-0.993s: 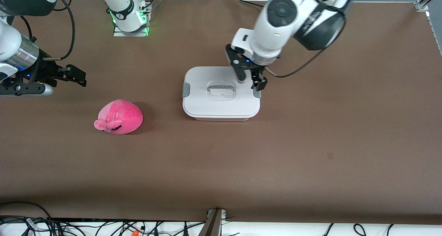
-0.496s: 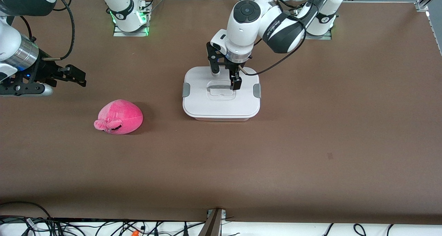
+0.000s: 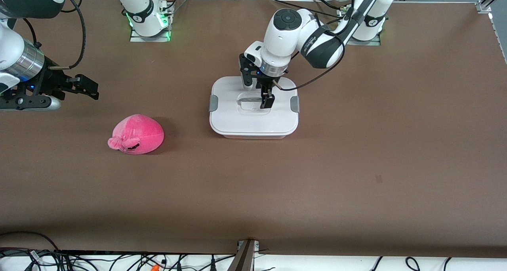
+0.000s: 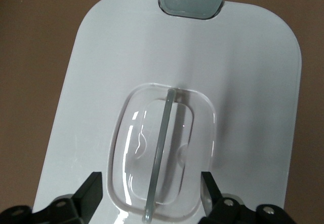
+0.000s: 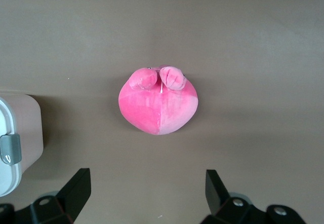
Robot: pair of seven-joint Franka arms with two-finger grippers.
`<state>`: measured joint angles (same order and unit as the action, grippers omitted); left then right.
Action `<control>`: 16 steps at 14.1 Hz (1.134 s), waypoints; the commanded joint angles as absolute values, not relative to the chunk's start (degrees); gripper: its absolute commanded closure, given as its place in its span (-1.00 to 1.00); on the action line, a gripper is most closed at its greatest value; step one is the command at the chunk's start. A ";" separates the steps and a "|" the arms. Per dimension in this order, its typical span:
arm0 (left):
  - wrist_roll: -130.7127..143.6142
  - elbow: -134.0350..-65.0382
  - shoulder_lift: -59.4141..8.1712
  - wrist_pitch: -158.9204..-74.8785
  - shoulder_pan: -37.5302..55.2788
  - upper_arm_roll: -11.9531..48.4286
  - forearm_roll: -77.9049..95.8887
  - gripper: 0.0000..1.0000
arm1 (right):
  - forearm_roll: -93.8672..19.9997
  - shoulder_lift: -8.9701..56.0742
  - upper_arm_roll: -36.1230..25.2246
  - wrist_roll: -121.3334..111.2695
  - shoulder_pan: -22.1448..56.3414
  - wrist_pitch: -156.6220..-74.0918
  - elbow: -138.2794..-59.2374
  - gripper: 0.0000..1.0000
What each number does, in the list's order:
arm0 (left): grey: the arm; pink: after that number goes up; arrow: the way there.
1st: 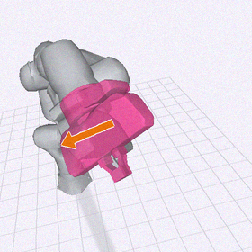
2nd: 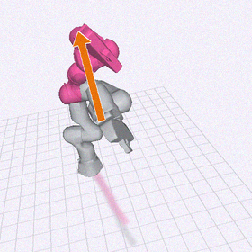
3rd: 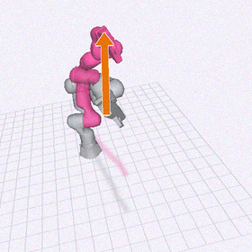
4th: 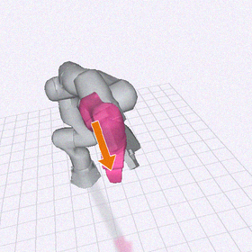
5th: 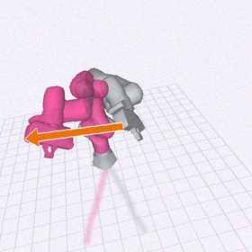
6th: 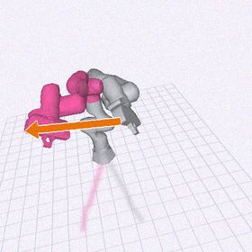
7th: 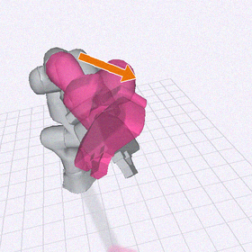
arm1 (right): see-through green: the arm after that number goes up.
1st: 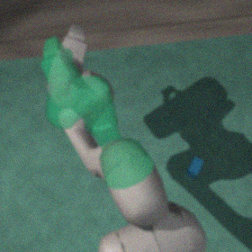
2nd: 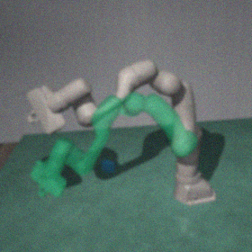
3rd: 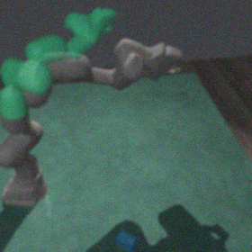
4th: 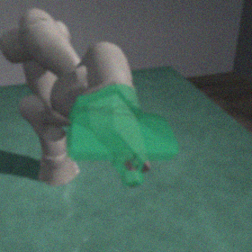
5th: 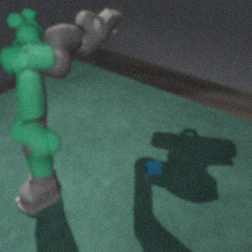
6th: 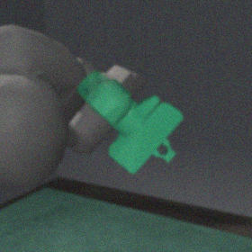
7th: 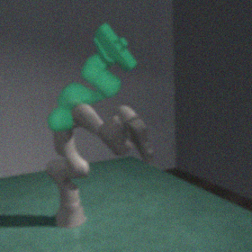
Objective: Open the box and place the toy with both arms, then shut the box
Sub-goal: 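Move the left gripper over the box lid and grasp its handle, then lift the white lid with the left gripper and set it beside the box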
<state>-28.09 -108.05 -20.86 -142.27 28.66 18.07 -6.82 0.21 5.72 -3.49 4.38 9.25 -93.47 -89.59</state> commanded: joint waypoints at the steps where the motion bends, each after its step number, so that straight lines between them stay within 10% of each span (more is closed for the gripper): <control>1: -24.79 -107.49 -21.98 -144.14 28.74 18.10 -8.88 0.26 | -0.62 5.89 -3.69 4.22 9.23 -93.52 -89.03 -1.00; 2: -25.22 -107.58 -21.54 -143.79 28.65 18.11 -8.88 0.70 | -0.62 5.89 -3.69 4.22 9.23 -93.60 -89.03 -1.00; 5: -25.14 -107.40 -21.53 -143.44 28.83 18.11 -8.88 0.96 | -0.62 5.89 -3.69 4.22 9.23 -93.52 -89.03 -1.00; 16: -25.58 -102.76 -10.99 -116.77 22.70 18.37 -5.10 1.00 | -0.62 5.80 -3.52 4.22 9.23 -93.60 -89.03 -1.00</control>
<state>-25.82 -104.93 -13.23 -124.79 25.41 17.96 -6.42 0.20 5.72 -3.48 4.38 9.25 -93.57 -89.60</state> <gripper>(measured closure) 0.930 0.000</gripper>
